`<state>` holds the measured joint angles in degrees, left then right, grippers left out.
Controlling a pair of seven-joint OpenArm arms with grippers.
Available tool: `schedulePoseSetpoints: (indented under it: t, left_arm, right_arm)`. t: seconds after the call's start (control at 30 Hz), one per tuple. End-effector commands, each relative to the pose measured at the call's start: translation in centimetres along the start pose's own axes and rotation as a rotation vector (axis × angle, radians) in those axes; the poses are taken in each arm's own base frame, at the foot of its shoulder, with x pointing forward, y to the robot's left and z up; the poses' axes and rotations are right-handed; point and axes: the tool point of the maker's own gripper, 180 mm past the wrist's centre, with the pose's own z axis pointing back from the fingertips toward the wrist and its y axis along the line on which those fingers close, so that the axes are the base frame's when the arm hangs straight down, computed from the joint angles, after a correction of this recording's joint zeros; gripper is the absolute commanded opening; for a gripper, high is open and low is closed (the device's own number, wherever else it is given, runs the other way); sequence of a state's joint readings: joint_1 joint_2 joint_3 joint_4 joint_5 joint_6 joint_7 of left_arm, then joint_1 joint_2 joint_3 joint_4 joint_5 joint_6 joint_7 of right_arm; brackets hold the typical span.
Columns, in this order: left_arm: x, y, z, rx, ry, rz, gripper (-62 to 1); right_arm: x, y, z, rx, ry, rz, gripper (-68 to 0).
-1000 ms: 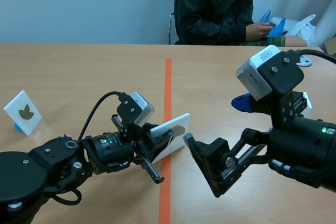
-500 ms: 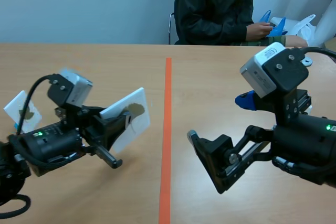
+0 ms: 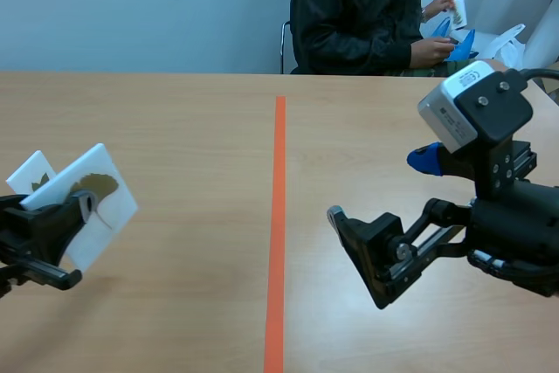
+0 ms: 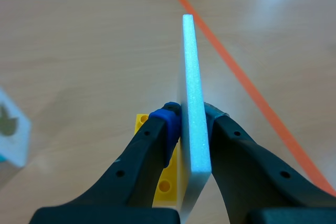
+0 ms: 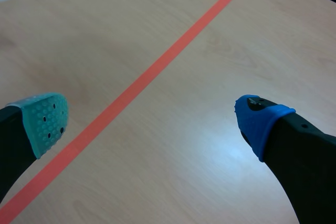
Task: Sort the leaf by its shape. The table is split by an orange tape line. A compound leaf with several leaflets goes to the left side, a simple leaf with one blade goes to the right side. Return to the home posture when a red brick is placed on the table.
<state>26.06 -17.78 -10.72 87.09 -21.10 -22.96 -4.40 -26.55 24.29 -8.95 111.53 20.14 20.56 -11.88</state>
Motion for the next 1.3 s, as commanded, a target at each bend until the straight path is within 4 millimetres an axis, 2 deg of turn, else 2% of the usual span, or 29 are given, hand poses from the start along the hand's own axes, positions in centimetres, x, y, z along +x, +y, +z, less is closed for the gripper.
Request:
schedulePoseSetpoints:
  t: [0.0, 0.23, 0.57, 0.7, 1.03, 1.27]
  left_arm:
    - [0.9, 0.5, -0.2, 0.019, -0.038, 0.01, -56.8]
    - [0.8, 3.6, 0.2, 0.166, -0.042, 0.008, -56.8]
    - [-2.7, 6.9, -0.4, 0.293, -0.008, 0.08, -56.8]
    - [-3.5, 8.1, -0.7, 0.341, -0.031, 0.105, -56.8]
    - [-4.6, 10.8, -1.2, 0.443, -0.044, 0.125, -56.8]
    - [-5.4, 11.5, -1.5, 0.462, -0.034, 0.141, -56.7]
  right_arm:
    - [1.2, -0.4, 0.0, -0.008, -0.041, 0.006, 0.4]
    - [1.2, -0.4, 0.0, -0.009, -0.041, 0.006, 0.4]
    - [1.2, -0.4, 0.0, -0.009, -0.041, 0.006, 0.4]
    - [1.1, -0.5, 0.0, -0.009, -0.04, 0.006, 0.4]
    - [1.2, -0.5, 0.0, -0.01, -0.04, 0.006, 0.4]
    - [1.1, -0.5, 0.0, -0.01, -0.04, 0.006, 0.4]
